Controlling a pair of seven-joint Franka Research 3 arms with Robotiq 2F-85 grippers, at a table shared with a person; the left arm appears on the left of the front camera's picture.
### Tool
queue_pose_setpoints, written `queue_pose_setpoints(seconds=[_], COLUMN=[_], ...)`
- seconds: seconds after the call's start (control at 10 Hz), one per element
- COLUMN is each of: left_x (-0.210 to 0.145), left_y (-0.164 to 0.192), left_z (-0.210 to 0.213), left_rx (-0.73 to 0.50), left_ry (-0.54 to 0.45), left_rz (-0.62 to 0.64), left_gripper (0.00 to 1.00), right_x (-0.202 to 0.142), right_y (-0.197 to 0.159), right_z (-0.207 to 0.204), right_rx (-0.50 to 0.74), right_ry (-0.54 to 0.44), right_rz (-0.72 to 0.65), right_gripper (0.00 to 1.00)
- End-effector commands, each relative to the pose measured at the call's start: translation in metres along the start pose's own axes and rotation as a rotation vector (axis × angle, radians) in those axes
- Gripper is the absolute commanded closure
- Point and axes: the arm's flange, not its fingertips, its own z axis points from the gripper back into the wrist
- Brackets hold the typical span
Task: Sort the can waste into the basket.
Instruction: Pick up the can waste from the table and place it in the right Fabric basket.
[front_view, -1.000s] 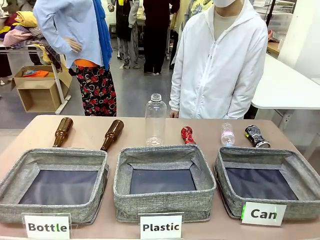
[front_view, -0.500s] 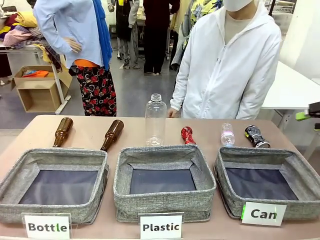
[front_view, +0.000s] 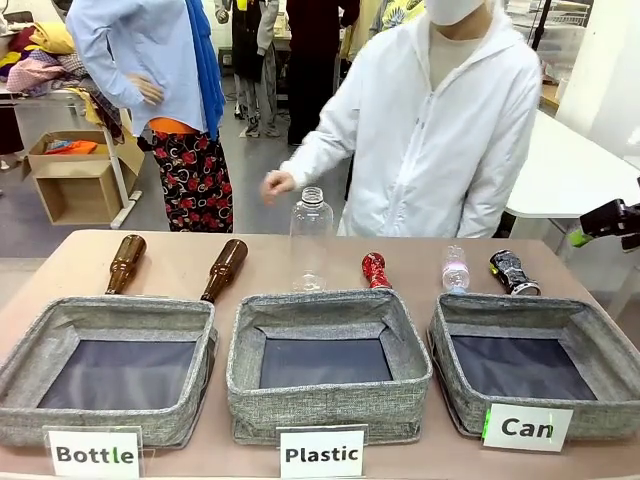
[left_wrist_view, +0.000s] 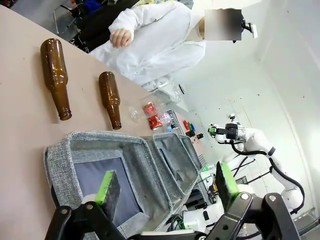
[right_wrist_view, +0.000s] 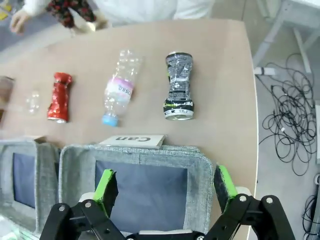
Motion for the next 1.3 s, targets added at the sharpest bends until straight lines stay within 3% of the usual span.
queue_pose_setpoints(seconds=[0.0, 0.1, 0.4, 0.9, 1.0, 1.2], left_x=[0.000, 0.000, 0.000, 0.000, 0.000, 0.000], left_y=[-0.001, -0.001, -0.001, -0.001, -0.001, -0.001], left_z=[0.002, 0.002, 0.002, 0.002, 0.002, 0.002], left_rx=[-0.016, -0.016, -0.016, -0.016, -0.016, -0.016], left_ry=[-0.003, -0.003, -0.003, -0.003, -0.003, -0.003], left_rz=[-0.024, -0.024, -0.024, -0.024, -0.024, -0.024], left_gripper=[0.00, 0.00, 0.00, 0.00, 0.00, 0.00], right_x=[0.000, 0.000, 0.054, 0.110, 0.116, 0.124], right_y=[0.006, 0.000, 0.027, 0.019, 0.019, 0.013], right_z=[-0.013, 0.000, -0.045, -0.142, -0.161, -0.203], right_rx=[-0.005, 0.000, -0.068, -0.165, -0.143, -0.213], right_ry=[0.023, 0.000, 0.113, 0.243, 0.292, 0.403], right_rz=[0.003, 0.000, 0.141, 0.099, 0.117, 0.034], right_gripper=[0.00, 0.00, 0.00, 0.00, 0.00, 0.00])
